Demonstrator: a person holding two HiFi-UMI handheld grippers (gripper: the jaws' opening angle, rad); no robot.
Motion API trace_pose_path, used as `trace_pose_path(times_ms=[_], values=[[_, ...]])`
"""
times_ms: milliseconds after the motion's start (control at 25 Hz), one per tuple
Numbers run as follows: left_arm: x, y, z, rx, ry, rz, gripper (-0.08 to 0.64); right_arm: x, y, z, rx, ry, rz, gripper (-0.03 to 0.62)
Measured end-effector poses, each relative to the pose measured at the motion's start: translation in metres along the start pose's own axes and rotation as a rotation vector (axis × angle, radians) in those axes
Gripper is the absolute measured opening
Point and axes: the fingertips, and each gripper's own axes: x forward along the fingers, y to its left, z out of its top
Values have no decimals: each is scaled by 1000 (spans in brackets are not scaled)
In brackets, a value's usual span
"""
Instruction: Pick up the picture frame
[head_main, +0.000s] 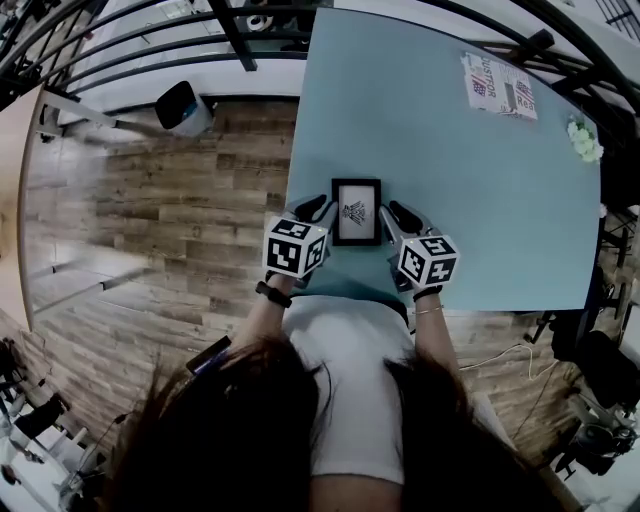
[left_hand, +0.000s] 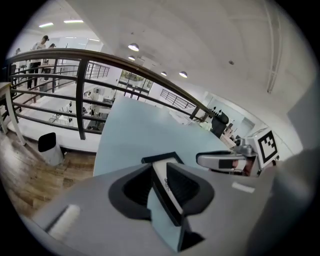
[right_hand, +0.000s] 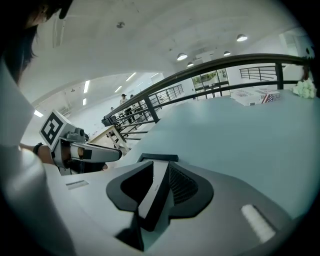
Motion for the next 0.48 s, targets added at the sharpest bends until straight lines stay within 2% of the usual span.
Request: trace_pose_path(times_ms=[200,480], values=[[12,1,-17,-24,47,-1,86,8,-8,-18,41,54,2,71],[22,5,-28,-70,63,7,108,17,-14,-33,99,100,10,71]])
